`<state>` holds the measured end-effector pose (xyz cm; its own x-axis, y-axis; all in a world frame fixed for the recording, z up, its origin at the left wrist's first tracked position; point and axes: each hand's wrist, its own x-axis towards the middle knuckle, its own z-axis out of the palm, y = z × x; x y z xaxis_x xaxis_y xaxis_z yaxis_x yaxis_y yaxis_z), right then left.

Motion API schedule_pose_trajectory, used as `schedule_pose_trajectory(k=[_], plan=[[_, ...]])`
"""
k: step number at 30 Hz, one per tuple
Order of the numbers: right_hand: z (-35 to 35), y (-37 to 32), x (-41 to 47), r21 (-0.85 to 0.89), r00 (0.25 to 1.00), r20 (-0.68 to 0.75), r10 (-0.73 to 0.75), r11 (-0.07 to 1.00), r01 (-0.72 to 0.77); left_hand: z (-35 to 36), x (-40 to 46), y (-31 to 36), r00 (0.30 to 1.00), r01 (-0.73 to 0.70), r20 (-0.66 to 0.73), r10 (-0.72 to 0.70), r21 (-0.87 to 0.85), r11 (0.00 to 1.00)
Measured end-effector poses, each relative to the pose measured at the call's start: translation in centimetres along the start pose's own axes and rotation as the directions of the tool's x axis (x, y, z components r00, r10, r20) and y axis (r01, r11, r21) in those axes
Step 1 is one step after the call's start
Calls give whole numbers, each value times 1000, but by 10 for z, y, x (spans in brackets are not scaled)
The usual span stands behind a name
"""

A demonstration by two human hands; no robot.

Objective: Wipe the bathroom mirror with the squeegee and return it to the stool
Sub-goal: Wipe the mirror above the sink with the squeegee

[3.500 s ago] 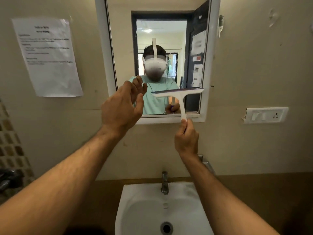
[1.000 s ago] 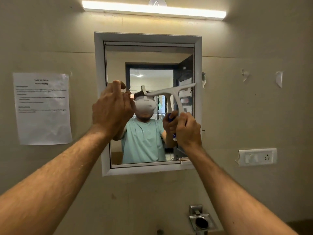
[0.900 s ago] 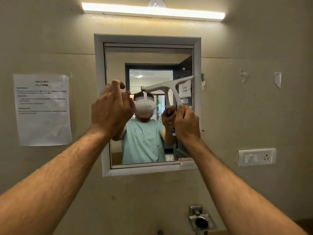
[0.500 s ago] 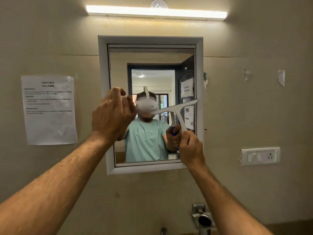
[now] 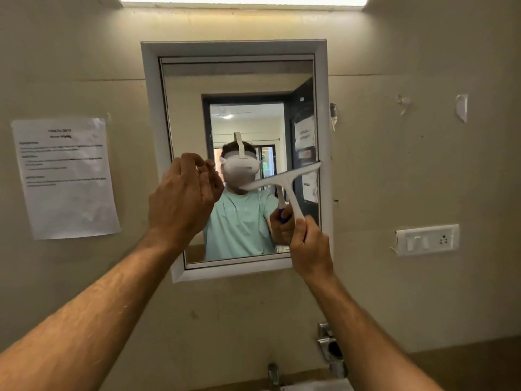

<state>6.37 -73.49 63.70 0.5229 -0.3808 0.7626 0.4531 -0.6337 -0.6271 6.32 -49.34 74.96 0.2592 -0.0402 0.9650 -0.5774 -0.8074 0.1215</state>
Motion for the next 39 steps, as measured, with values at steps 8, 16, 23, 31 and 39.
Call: schedule_pose_trajectory(k=[8,16,23,31,39], plan=[[11,53,-86,14,1000,-23,4,1000,-4,9,-26,-7,998,34,59,-33,-1,999],[15,-6,-28,181,996,-87,-11,983,26,20,-46,-6,994,49,98,-49,1,999],[19,30,-57,134,998,-18,61,989,-58,17,-45,-9,993,76,91,-75,-16,997],[22,60,-115,72,993,-42,106,992,-103,8,-51,-15,993,65,97,-64,-7,998],[12,18,-70,83,995,-83,46,996,-40,-2,-74,-7,982,126,136,-130,39,991]])
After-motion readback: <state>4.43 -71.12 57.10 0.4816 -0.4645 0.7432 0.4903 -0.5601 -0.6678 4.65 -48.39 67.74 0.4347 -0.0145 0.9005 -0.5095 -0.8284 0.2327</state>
